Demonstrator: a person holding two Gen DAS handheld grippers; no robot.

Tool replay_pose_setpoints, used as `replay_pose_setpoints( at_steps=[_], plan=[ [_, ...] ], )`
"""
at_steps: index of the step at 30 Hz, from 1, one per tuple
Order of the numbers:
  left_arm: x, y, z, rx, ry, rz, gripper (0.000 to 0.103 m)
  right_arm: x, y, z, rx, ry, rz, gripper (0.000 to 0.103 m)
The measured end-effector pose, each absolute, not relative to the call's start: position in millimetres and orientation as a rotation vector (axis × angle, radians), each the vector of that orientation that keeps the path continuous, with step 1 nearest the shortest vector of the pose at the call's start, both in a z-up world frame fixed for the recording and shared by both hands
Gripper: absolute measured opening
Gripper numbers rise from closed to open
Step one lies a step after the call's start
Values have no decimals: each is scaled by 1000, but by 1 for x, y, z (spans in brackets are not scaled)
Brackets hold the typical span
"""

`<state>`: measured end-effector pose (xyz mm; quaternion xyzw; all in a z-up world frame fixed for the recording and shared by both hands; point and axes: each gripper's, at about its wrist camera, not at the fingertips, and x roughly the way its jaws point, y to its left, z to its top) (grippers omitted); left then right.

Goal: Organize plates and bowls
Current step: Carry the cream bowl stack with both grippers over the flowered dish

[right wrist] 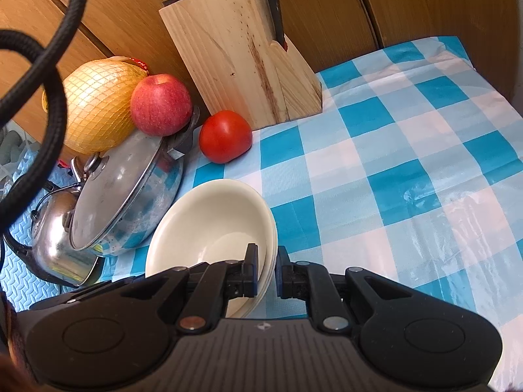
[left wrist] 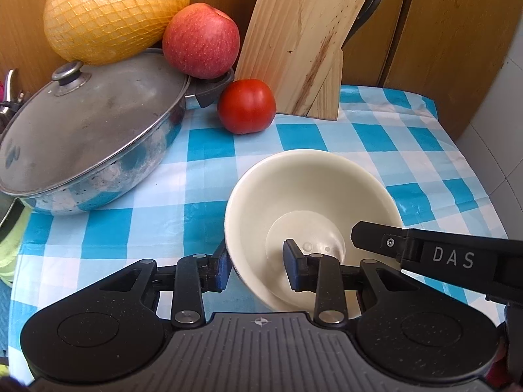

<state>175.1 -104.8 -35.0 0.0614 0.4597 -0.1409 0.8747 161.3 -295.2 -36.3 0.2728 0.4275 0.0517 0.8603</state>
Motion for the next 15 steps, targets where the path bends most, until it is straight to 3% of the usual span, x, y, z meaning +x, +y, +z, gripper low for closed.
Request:
replay_pose_setpoints(
  at_steps=[15],
  plan=[
    [155,-98,-17,140,919,-307,44,141,-288,-18,557,869,130,12]
  ],
)
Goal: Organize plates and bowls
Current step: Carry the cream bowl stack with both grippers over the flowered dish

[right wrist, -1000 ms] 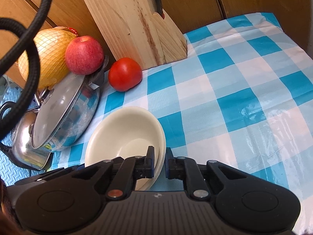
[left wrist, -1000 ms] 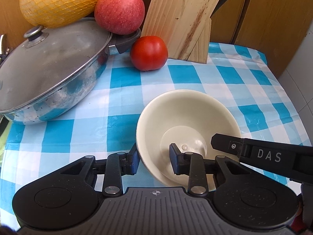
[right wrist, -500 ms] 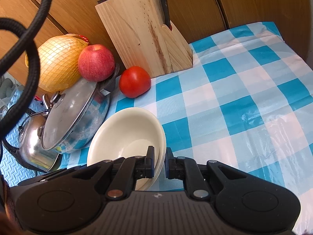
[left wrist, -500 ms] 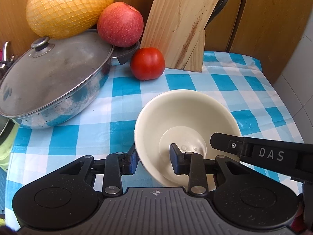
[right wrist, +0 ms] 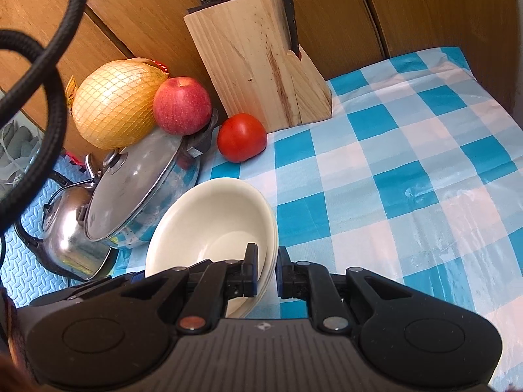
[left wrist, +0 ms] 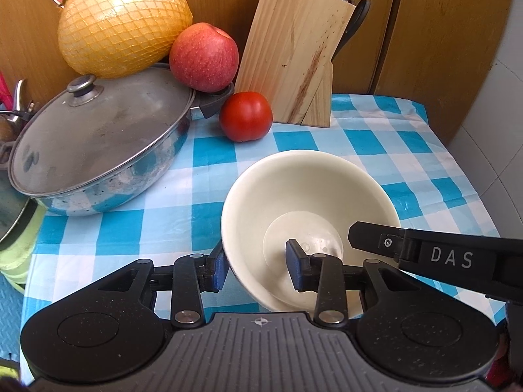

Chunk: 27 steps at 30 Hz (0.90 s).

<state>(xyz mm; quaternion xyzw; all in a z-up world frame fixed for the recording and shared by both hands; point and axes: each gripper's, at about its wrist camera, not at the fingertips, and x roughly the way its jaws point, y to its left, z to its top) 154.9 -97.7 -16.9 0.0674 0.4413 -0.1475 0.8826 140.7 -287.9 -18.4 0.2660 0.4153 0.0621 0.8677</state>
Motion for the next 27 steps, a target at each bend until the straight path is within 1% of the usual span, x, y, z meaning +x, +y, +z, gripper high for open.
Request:
replay_pose_setpoints(
  at_steps=[27],
  plan=[
    [95,-69,0,132,866,-319,49,85,-263,-2,535,847,189,14]
  ],
)
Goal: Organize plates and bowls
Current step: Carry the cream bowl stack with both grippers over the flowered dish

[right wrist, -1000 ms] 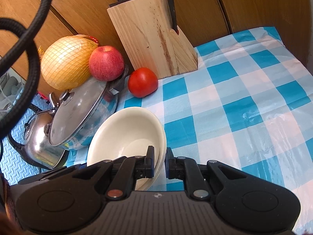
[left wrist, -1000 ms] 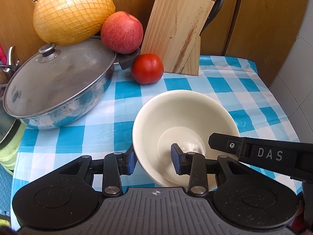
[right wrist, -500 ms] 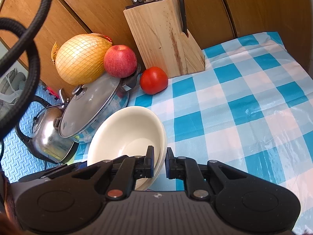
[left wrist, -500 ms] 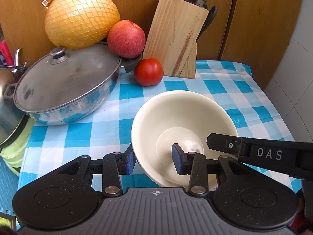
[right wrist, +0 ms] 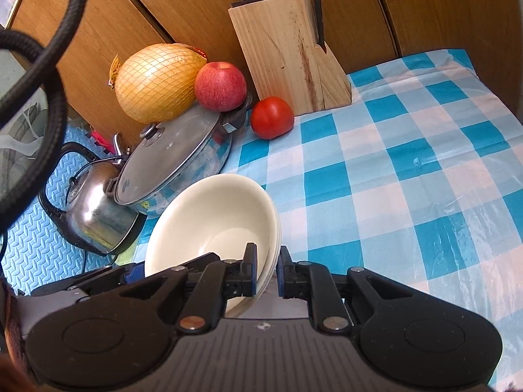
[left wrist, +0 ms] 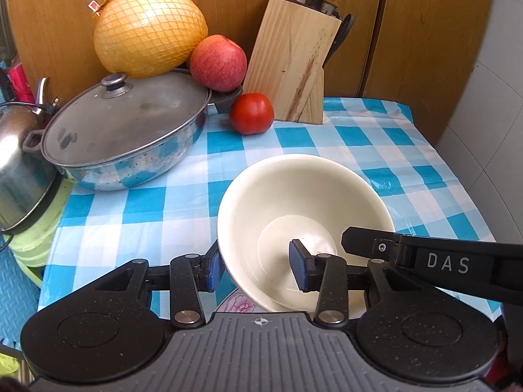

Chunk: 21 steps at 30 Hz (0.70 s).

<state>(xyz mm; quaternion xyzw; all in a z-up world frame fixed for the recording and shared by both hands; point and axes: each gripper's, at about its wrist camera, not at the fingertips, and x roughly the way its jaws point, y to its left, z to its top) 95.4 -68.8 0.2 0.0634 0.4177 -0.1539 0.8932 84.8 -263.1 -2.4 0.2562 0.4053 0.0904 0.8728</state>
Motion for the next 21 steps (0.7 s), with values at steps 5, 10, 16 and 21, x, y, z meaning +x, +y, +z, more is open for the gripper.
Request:
replay_pose_setpoints(
  at_steps=[5,10,16,21],
  plan=[
    [81,-63,2,120,859,-327,50,69,-258,-2,535,846,200,14],
    [64,-59,2,126,851,-335,50,52,-254,-2,540,846,203,14],
    [49,-56,2,129,846,-353,51,37,-253,-4,547,845,204,15],
    [40,-55,0,130,854,-362,51,26,-252,-5,541,855,203,15]
  ],
)
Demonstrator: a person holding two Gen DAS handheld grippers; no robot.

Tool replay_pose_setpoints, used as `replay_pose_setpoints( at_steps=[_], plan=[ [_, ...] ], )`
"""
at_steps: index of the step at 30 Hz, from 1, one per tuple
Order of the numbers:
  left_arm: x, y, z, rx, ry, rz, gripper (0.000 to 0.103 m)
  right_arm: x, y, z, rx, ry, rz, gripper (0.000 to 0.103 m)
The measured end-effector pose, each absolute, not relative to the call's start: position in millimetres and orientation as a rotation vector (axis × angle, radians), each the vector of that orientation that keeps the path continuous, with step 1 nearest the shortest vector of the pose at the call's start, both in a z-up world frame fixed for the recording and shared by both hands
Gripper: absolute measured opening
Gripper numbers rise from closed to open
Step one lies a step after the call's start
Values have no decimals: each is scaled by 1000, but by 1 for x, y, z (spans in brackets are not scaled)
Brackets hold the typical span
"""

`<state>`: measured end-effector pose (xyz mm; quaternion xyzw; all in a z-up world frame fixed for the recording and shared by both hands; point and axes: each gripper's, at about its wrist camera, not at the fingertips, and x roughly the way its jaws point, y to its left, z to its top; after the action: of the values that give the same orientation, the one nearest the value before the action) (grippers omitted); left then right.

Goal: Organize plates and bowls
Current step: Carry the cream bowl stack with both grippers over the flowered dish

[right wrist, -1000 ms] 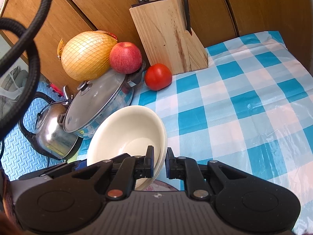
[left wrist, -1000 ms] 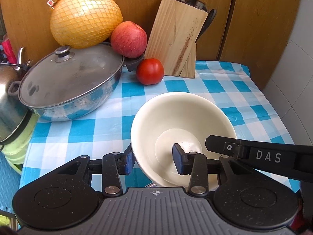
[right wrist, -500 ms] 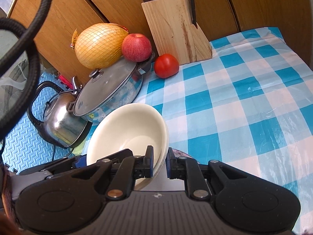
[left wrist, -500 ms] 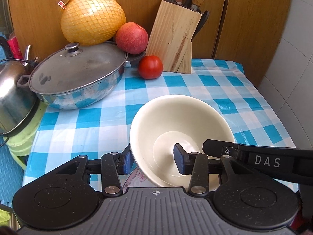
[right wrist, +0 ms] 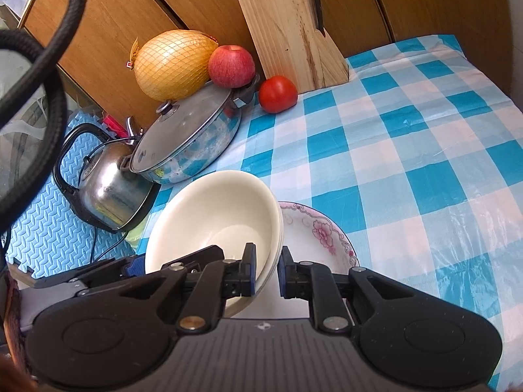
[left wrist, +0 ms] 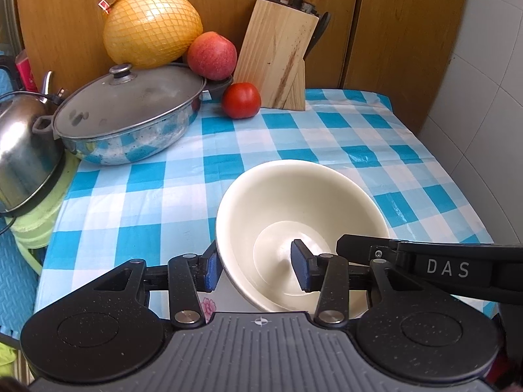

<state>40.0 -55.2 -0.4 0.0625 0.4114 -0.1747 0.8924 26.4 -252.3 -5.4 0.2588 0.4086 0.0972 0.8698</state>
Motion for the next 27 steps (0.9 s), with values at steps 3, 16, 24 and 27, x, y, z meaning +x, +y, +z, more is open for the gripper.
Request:
replay_pose_setpoints(
  at_steps=[3,16,24,27],
  plan=[
    [35,-55,-2,132,857,-368,51,22,-252,-6,540,859,203,15],
    [14,-50,-3,124,871,-386,52,1,-249,-5,520,871,207,16],
    [10,-49,-10,134,891,-390,52,-4,-250,-12,534,892,198,16],
    [10,-49,-12,137,900,-390,52,-4,-250,-14,540,899,192,16]
  ],
)
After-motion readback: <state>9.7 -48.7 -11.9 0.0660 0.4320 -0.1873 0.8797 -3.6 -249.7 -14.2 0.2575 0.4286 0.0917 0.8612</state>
